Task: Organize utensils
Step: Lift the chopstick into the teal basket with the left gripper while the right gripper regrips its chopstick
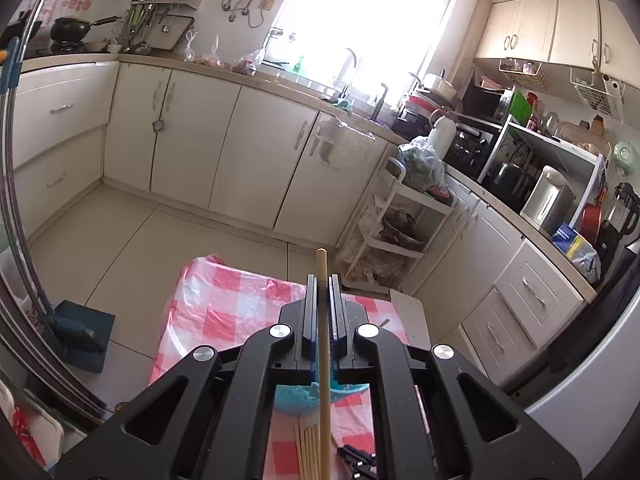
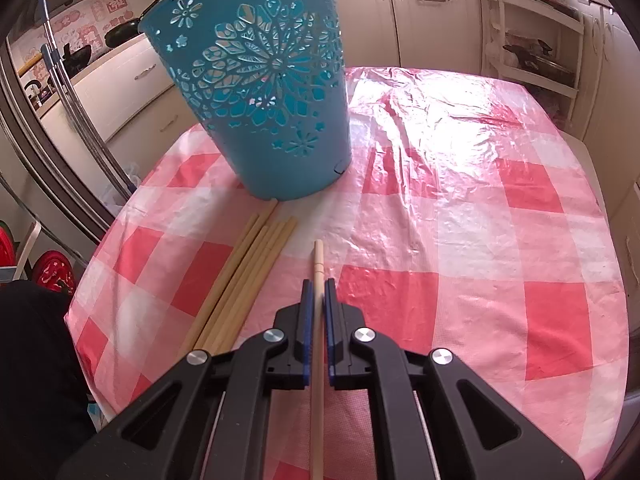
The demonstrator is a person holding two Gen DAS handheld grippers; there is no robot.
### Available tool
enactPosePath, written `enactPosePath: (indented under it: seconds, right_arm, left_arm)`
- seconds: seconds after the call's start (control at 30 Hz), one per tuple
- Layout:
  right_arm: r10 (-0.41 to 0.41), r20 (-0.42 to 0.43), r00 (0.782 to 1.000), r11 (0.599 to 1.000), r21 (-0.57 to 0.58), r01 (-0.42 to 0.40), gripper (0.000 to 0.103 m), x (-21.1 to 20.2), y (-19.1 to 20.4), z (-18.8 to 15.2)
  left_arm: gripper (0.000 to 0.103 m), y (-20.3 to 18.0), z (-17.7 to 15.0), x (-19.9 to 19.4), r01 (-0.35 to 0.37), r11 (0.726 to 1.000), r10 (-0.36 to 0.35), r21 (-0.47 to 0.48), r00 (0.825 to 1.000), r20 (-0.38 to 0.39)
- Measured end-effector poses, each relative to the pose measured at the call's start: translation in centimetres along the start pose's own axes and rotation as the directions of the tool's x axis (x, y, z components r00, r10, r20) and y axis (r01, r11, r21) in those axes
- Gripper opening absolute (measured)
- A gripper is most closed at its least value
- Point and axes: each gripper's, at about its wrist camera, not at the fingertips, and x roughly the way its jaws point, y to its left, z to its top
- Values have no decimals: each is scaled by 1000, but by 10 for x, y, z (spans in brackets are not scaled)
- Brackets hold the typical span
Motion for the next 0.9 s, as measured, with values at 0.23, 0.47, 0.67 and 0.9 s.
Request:
enactPosePath:
  seconds: [0.23,0.47,0.67,0.9]
  right_arm:
    - [5,-4,1000,1000,3,-5,6,1,-1,2]
    - [-4,-1,1000,1000,-22,4,6,2,2,2]
    - [7,-1,1000,998,-57,-7,22,2,10,2]
    - [-34,8,999,989,-143,35,32,3,24,-1]
  left_arm:
    - [5,-29,23,51,-50,999,49,5,993,108]
    - [5,-39,22,115,-124,992,122,9,983,139]
    - [5,-31,15,150,-154,988,154,-12,980,127]
    - [5,-32,-5,169,-200,978,196,64,979,57]
